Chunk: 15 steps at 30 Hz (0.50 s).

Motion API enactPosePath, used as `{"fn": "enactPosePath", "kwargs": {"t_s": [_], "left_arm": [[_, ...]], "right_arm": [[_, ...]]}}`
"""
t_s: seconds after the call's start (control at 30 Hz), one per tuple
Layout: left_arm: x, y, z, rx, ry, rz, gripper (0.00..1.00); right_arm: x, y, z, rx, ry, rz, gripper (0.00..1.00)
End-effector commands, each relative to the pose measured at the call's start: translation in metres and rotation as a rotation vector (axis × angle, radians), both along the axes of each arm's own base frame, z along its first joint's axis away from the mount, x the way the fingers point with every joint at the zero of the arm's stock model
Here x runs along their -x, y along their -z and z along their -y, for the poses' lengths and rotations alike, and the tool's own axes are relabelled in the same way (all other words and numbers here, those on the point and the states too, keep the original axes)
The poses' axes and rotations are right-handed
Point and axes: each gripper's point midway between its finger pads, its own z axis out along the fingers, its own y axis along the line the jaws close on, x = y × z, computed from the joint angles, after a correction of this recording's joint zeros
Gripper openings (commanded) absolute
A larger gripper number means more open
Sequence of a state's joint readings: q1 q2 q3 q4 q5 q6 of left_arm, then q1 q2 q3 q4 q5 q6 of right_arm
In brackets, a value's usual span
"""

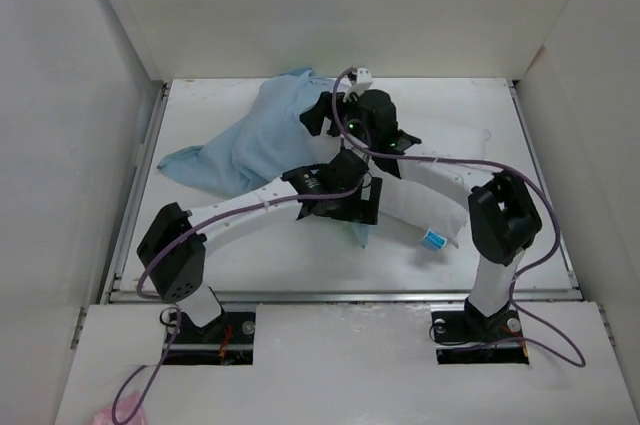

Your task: Put the pillow into the pillowcase

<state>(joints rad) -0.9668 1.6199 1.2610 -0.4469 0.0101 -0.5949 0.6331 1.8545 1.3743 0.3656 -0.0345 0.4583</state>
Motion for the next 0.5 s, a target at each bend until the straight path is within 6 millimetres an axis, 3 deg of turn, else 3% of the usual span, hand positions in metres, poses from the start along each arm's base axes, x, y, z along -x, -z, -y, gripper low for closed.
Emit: {"fn": "enactPosePath", "kwargs": {"t_s": [0.0,0.03,0.13,0.17,0.2,0.27,0.33,0.37,0.47], "left_arm": [[-0.002,-0.095,0.012,0.18,0.041,0.228,1.0],[-0.003,-0.11,0.005,0.191,0.021,0.257,1.0],[-0.012,-0.135,-0.017,0.164,-0.074,0.315,1.0],[-0.014,-0.153,-0.024,0.18,-0.102,0.352,1.0],[-0.02,-0.159,-0.034,0.153,-0.143,0.381,1.0],[-0.027,-0.17,-0.047,0.136,-0.209,0.421,1.0],[-0.049,-0.179,-0.069,0.081,-0.318,0.462,1.0],[-0.059,-0.181,-0.076,0.066,-0.358,0.459,1.0],[-0.117,-0.182,-0.109,-0.05,-0.495,0.484,1.0]], "right_arm": [[0.022,-0.048,0.008,-0.038,-0.215,0.016,0.96],[0.015,-0.056,0.024,-0.025,-0.195,0.006,0.96],[0.017,-0.054,0.057,0.102,-0.153,-0.016,0.97],[0.015,-0.053,0.07,0.138,-0.122,-0.015,0.97],[0.02,-0.056,0.081,0.204,-0.109,0.005,0.97],[0.013,-0.055,0.107,0.285,-0.036,0.036,0.98],[0.006,-0.06,0.13,0.375,0.032,0.089,1.0],[-0.003,-0.051,0.15,0.421,0.097,0.075,1.0],[-0.018,-0.044,0.17,0.436,0.1,0.063,1.0]]}}
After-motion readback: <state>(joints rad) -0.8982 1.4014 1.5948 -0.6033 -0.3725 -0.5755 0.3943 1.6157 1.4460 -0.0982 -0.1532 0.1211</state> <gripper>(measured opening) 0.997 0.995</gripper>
